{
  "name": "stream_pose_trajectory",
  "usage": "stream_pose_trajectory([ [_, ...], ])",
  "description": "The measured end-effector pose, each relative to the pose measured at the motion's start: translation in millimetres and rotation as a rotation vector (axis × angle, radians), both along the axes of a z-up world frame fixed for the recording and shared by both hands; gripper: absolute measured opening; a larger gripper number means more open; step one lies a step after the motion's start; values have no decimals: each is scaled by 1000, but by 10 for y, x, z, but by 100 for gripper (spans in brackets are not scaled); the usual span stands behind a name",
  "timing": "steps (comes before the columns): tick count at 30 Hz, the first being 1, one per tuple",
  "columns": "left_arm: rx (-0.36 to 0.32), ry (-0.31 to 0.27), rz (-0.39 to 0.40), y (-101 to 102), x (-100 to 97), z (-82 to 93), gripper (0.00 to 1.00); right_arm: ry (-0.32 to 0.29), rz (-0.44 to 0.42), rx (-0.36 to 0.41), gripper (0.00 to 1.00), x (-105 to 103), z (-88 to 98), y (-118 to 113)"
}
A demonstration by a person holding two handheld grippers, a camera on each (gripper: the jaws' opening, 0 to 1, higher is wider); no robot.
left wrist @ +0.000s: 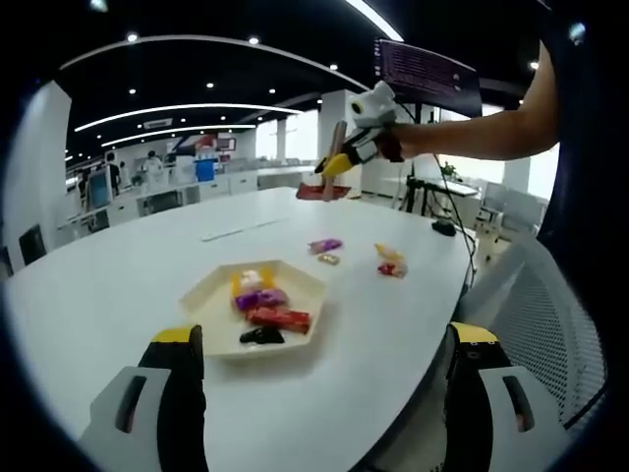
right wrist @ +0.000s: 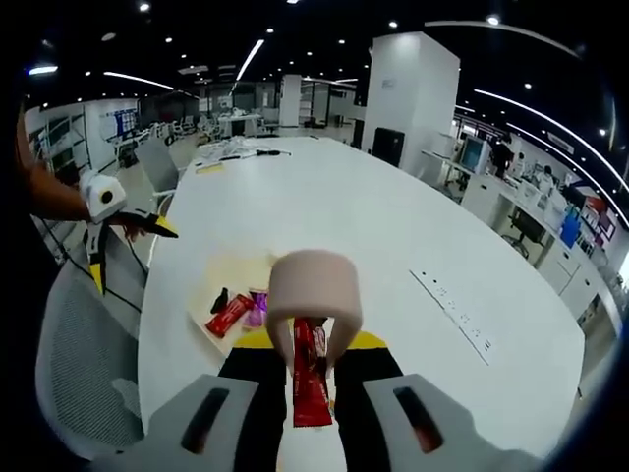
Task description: Place the target food into the container with the food tongs after gripping and lifting it, then release it inside without dropping or visibly crushing the food.
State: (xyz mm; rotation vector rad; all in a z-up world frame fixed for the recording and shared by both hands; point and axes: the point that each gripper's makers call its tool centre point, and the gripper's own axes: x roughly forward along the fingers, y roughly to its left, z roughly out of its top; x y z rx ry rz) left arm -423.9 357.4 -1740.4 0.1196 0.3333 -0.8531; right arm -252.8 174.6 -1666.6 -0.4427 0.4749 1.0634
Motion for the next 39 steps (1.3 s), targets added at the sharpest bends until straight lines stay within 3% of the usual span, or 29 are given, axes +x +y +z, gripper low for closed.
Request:
stream_pose_trajectory([
  [15,16,-6,0,4,2,-18,100,4,56,13,17,-74,-58,443],
  [32,18,-18,2,13,11,-8,100,15,117,26,17,-216,-154,1104],
  [39,27,-20,3,15,10,-17,99,12,146,10,18,-249,-222,1186],
])
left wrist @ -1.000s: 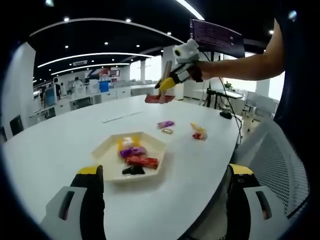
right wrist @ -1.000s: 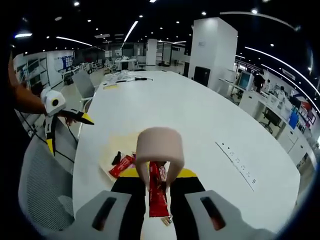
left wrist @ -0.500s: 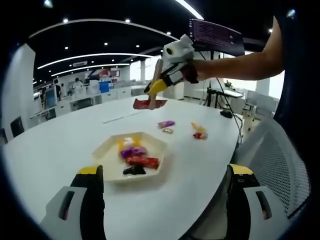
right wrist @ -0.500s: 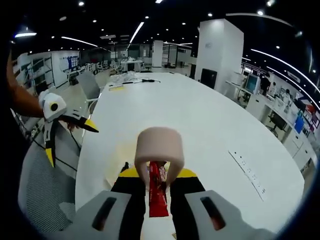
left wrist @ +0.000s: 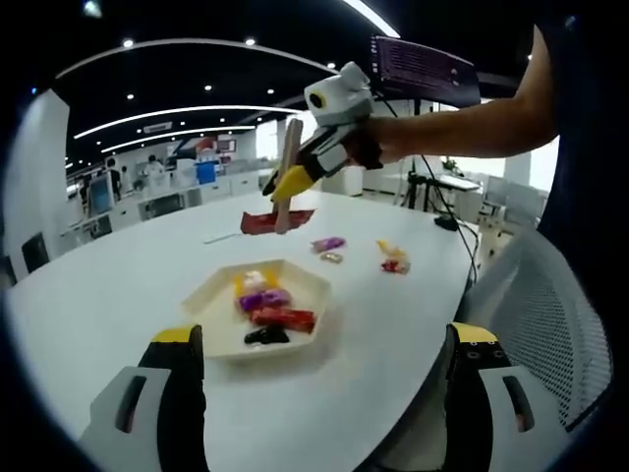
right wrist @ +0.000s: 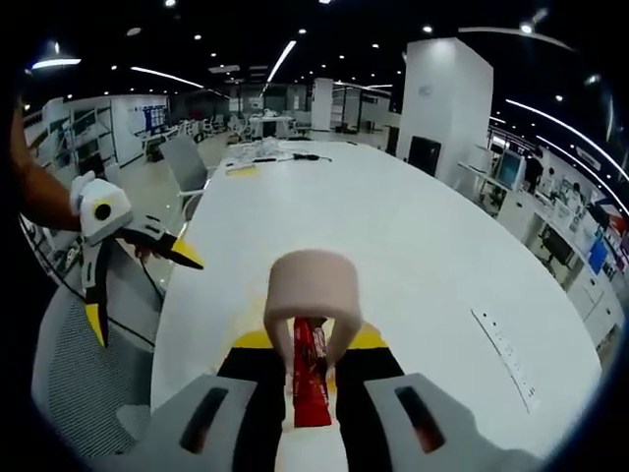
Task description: Place the target food into the container with the food tongs after gripping and lifting it, then release it inside without dropping or visibly crushing the food.
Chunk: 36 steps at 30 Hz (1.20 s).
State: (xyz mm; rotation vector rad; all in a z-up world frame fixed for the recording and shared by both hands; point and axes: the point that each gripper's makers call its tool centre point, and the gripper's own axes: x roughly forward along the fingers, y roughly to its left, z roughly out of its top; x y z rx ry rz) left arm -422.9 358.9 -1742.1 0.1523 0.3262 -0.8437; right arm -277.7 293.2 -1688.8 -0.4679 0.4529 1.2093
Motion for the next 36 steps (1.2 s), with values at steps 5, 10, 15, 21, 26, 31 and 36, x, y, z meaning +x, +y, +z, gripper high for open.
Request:
stream_pose_trajectory([
  [5,2,-3,0,4,5,-6,99,5,4,21,19,3,28,37],
  [10,3,-2,-3,-2,-4,1,99,5,7,24,18,-11,29,59],
  [15,4,-5,-3,0,-3,0,99,3,7,18,19,-22,31,10],
  [21,4,-5,-1,3,-2,-1,99,-8,-2,16,19,-12,80,-92],
  [26,4,-6,-3,0,-4,0,99,-19,-5,-12,19,-29,126,-285],
  [31,-4,-6,-5,-9,-6,17,99,-9,-49,-19,19,5,156,-551],
  [36,-2,0,-14,-27,-23,4,99,-13,-78,-19,19,30,165,-773],
])
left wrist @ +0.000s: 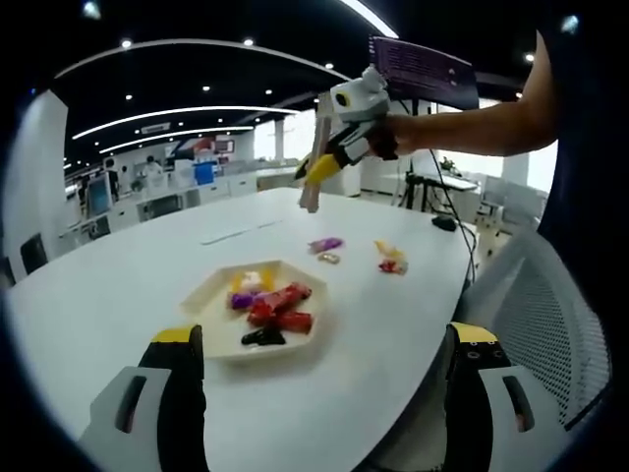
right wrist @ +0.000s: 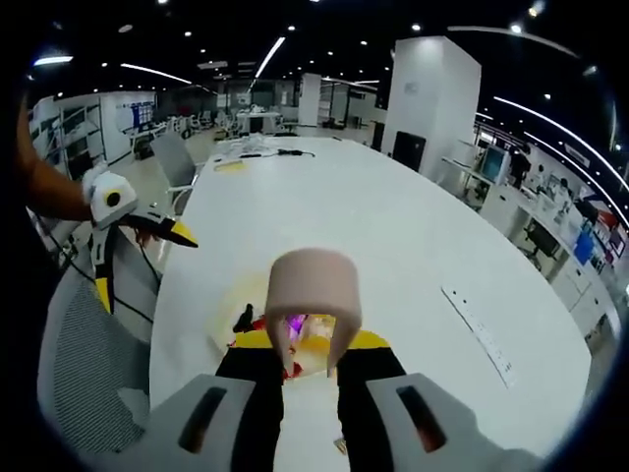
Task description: Place the target food into the container with the food tongs after gripping and lifting it, then release it inside without dropping or visibly crushing the food.
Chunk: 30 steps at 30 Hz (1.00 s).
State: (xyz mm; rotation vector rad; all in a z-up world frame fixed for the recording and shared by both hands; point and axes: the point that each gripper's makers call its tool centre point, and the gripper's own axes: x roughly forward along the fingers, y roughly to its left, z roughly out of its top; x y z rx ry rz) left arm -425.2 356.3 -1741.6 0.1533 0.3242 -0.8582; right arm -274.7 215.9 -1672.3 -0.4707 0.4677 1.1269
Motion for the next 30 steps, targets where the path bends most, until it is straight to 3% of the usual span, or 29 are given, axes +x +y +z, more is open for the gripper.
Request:
stream_pose_trajectory([
  [4,0,2,-2,-5,-3,-4,99,-34,34,20,19,-40,43,-120],
  [12,9,8,1,-4,-1,-24,99,-22,23,23,19,-79,48,-387],
  [26,27,21,-16,-22,-25,-76,99,-44,-69,29,19,67,3,-813],
  [30,29,21,-16,-25,-25,-77,99,-99,-17,33,19,74,-34,-847],
])
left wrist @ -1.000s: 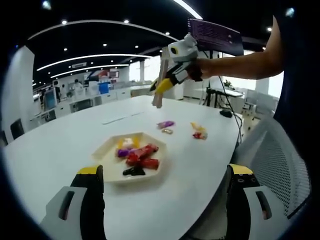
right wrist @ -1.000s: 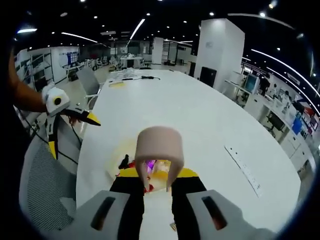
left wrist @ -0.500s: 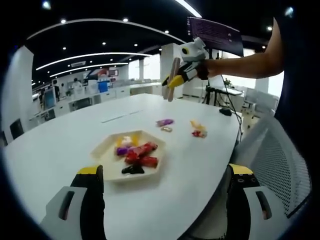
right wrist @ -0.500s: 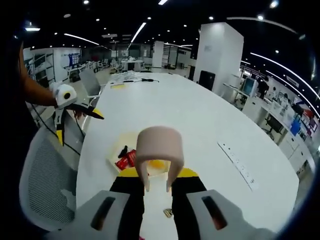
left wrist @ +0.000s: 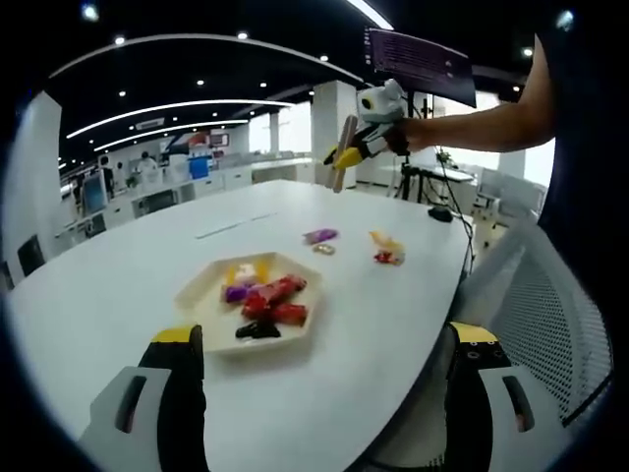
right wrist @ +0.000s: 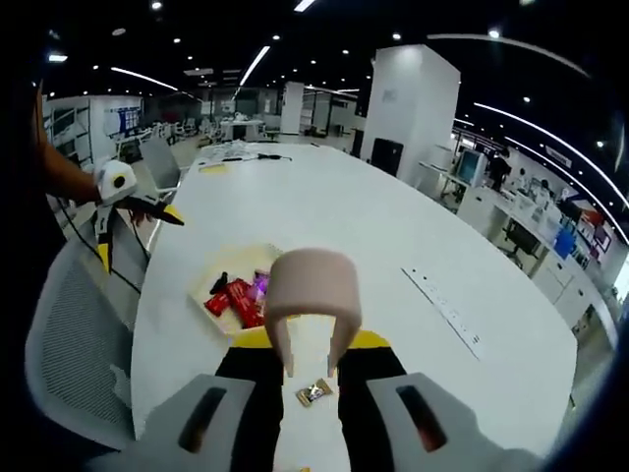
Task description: Place the target food into the container with the food tongs after gripping and lifting it, then release it inside without dropping or visibly crushing the food.
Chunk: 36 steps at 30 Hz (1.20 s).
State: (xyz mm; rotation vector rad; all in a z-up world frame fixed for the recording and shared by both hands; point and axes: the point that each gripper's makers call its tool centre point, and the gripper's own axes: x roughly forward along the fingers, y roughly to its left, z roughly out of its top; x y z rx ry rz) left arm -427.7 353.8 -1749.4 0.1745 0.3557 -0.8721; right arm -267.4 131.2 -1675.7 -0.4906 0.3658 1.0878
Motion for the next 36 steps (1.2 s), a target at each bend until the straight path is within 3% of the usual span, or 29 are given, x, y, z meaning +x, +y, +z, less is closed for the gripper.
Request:
stream_pose_trajectory([
  [13,16,6,-1,7,-4,-39,99,3,-1,29,19,158,-202,-87],
  [20,22,10,0,9,-5,-56,98,38,29,17,19,202,-438,-83],
  [36,15,16,14,23,12,-44,99,74,30,24,19,287,-763,-23],
])
